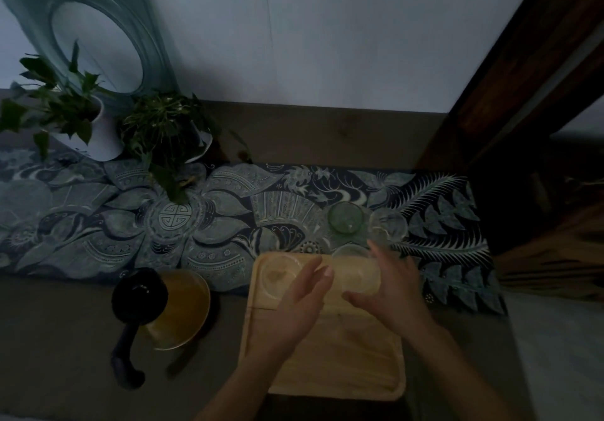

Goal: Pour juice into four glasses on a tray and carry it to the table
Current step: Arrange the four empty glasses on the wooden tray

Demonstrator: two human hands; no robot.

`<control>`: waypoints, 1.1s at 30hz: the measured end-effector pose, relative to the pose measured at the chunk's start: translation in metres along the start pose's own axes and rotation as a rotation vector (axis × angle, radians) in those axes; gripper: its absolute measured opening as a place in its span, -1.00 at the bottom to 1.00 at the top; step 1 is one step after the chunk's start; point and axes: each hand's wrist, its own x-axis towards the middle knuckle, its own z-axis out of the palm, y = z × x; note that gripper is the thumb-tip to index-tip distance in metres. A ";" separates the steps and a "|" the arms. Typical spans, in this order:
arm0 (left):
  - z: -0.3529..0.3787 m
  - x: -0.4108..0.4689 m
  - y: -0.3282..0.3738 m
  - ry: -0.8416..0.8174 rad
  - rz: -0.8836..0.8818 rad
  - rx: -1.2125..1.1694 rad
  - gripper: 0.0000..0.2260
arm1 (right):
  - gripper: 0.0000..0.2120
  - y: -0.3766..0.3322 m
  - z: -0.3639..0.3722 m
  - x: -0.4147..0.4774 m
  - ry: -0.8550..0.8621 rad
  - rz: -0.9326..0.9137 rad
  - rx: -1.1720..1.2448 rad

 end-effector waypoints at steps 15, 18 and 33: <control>0.047 0.013 -0.035 0.001 -0.072 0.048 -0.43 | 0.08 0.048 0.029 -0.006 -0.091 0.118 -0.135; 0.048 0.014 -0.035 0.002 -0.066 0.051 -0.42 | 0.09 0.049 0.029 -0.006 -0.101 0.119 -0.145; 0.016 0.014 -0.005 0.115 0.128 0.203 -0.61 | 0.11 0.029 -0.011 0.019 0.058 0.056 0.008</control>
